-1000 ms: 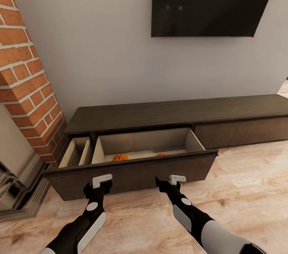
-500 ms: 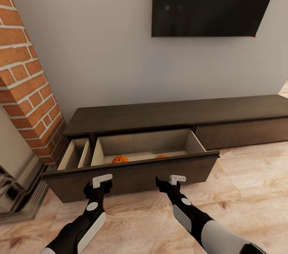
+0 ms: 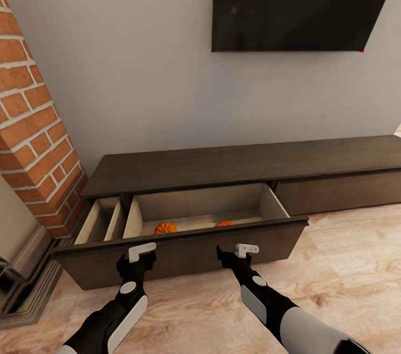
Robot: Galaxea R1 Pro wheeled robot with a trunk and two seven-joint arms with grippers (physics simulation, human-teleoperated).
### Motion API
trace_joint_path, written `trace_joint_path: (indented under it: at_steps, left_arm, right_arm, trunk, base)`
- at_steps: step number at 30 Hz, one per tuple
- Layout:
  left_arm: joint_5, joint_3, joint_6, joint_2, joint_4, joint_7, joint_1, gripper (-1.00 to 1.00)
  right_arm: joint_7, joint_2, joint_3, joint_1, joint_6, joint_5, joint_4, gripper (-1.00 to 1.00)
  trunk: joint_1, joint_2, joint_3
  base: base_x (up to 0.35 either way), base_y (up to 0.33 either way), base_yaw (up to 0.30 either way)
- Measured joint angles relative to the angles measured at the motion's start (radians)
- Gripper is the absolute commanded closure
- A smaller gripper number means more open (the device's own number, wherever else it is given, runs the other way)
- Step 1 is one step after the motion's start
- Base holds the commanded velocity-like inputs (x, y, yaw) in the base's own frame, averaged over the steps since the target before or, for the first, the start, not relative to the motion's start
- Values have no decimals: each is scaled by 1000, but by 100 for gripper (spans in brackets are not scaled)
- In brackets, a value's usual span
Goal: Place each of the two pumpkins and all three candles from the living room inside a cabinet in the living room (use any cabinet), then make sure every cabinet is closed, and position the cauldron so it is next to a table in the living room.
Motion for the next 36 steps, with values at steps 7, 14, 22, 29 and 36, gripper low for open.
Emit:
trace_joint_path:
  at_steps: [7,14,22,29,36]
  left_arm:
    - [1,0,1,-2,1,1,1,-100]
    - [2,-1,1,-2,0,-2,0,-100]
    - [2,-3,1,-3,0,-3,1,-100]
    - [1,-5,1,-3,0,-2,1,-100]
    - [-8,-6,0,-2,-2,0,0,-100]
  right_arm:
    - [0,0,0,0,0,0,0,-100]
    - [-1,0,0,0,2,0,0,-100]
    - [-1,0,0,0,2,0,0,-100]
    - [0,0,1,0,2,0,0,-100]
    - [0,0,0,0,2,0,0,-100]
  trunk:
    - [-1,0,0]
    - [-1,0,0]
    - [-1,0,0]
    - [-1,0,0]
    - [0,0,0]
  base:
    - [266,4,0]
    - [324,89,0]
    - [324,107,0]
    - [314,94,0]
    - [138,6,0]
